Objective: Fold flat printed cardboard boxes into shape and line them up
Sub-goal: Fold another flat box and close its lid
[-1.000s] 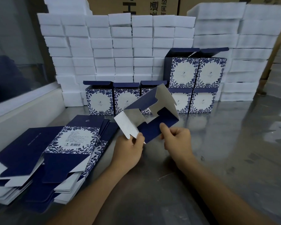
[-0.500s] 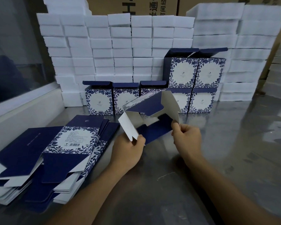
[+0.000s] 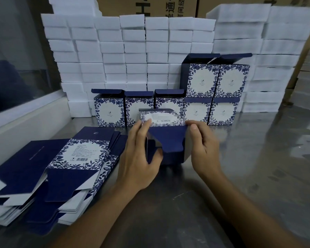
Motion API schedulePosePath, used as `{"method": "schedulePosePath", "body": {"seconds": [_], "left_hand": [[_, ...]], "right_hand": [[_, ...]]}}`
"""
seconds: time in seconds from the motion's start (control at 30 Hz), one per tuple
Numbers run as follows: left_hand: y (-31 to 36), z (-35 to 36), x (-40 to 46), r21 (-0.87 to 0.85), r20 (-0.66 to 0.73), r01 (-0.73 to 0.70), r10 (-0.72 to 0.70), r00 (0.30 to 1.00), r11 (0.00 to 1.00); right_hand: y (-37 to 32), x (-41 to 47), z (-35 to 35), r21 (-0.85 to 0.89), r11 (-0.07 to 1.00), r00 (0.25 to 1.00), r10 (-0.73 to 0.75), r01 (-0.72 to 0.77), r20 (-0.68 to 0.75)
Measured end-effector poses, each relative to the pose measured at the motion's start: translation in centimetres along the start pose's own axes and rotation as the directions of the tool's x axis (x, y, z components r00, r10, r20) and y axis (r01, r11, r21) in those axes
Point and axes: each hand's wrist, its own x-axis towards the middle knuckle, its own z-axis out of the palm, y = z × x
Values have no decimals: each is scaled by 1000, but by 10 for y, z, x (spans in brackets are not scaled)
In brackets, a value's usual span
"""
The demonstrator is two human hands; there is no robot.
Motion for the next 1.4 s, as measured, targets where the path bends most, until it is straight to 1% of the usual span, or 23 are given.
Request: {"method": "schedulePosePath", "body": {"seconds": [0.07,0.13,0.17,0.23,0.27,0.37,0.43,0.5,0.53,0.7,0.87,0.93,1.07,1.2,1.3,1.37,1.4], "left_hand": [[3,-2,3,2,-57,40,-40,998,999],[5,-3,7,-35,-121,76,-80,989,997],[6,-3,8,-66,-152,79,-88,984,995],[7,-4,11,-114,-194,83,-104,976,990],[7,-5,11,-111,-206,79,-100,973,991],[10,-5,12,-91,-230,58,-77,970,994],[12,-7,13,-95,-244,78,-99,965,992],[13,-8,14,-95,-248,102,-123,961,990],[14,-8,13,-89,-244,102,-121,962,991],[16,-7,11,-73,-230,71,-86,969,995],[16,-7,11,-60,-213,71,-82,973,996],[15,-6,11,-63,-213,75,-86,973,995],[13,-7,11,-63,-204,91,-102,974,994],[14,-7,10,-37,-192,85,-91,977,996],[15,-8,10,-23,-184,84,-87,979,996],[15,-8,11,-15,-180,82,-84,980,997],[15,-8,11,-12,-178,81,-81,981,997]], "right_hand": [[-1,0,1,56,998,999,-7,5,38],[1,1,2,127,990,996,46,-55,71],[2,1,2,130,989,995,62,-72,81],[6,2,3,95,992,992,77,-86,99],[7,1,4,63,995,992,71,-78,107],[10,1,6,-38,999,991,35,-31,133],[11,0,5,-70,997,987,1,10,158],[10,0,5,-108,994,986,-13,31,166],[10,0,5,-118,993,989,-8,26,147],[7,4,3,-164,985,999,54,-55,-5],[5,8,1,-151,985,997,74,-77,-30],[8,7,1,-171,981,996,89,-89,-12],[18,1,4,-227,962,981,173,-149,89],[22,1,3,-287,950,985,153,-124,81],[21,2,3,-289,947,984,166,-138,73],[23,2,1,-302,938,968,218,-173,122],[25,1,0,-342,920,951,259,-190,170]]}}
